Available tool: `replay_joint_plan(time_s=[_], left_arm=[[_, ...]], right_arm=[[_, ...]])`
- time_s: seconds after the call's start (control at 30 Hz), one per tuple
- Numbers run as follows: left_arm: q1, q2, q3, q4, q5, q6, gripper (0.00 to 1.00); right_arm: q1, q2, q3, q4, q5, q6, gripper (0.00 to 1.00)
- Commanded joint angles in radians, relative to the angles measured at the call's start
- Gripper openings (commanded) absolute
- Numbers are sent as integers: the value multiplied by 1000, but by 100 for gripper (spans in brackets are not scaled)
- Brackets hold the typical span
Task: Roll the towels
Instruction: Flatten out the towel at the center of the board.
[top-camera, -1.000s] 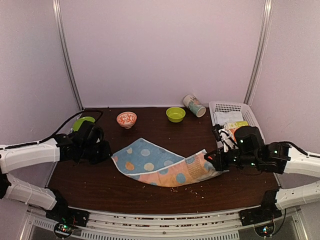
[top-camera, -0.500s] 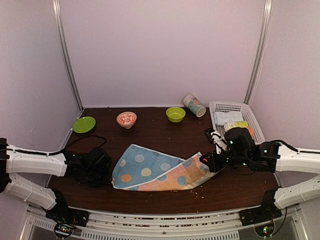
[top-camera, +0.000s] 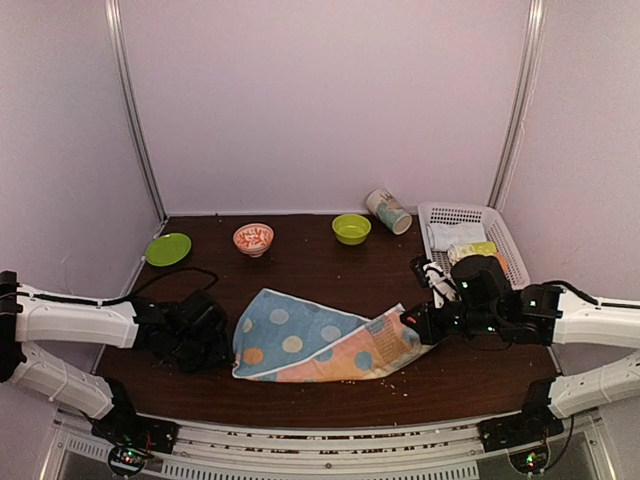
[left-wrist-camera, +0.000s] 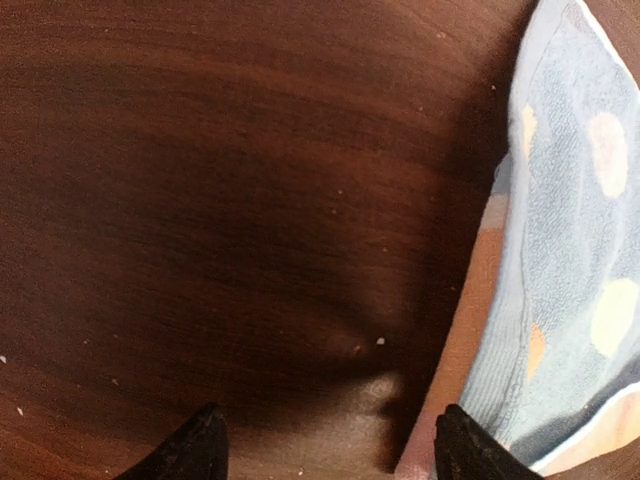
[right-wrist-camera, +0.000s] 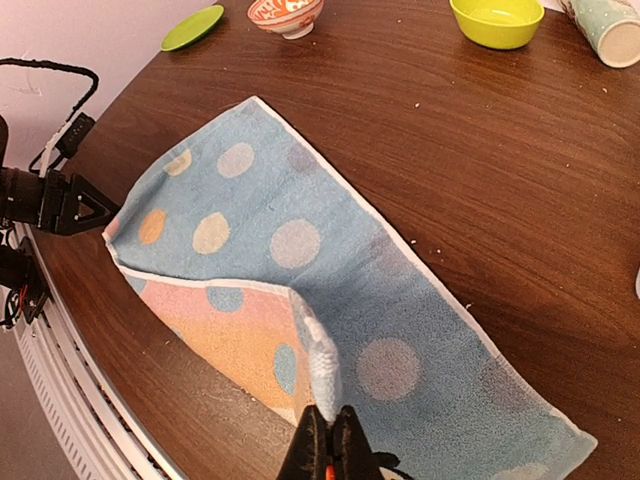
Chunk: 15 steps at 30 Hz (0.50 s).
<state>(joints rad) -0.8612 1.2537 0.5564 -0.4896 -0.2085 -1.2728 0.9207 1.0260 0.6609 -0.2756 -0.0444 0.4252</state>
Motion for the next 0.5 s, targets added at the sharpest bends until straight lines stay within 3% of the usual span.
replay_joint_plan(time_s=[0.0,0.23,0.47], left_arm=[[-6,-39,31,29,9,46,75],[-6,-125,61,78,14,70,80],[-6,-70,50,49,22,72,81]], right_arm=[[1,-29,-24,11,35,6,0],[1,-37,-34,11,44,6,0],[1,-41,-44,13,53,10,0]])
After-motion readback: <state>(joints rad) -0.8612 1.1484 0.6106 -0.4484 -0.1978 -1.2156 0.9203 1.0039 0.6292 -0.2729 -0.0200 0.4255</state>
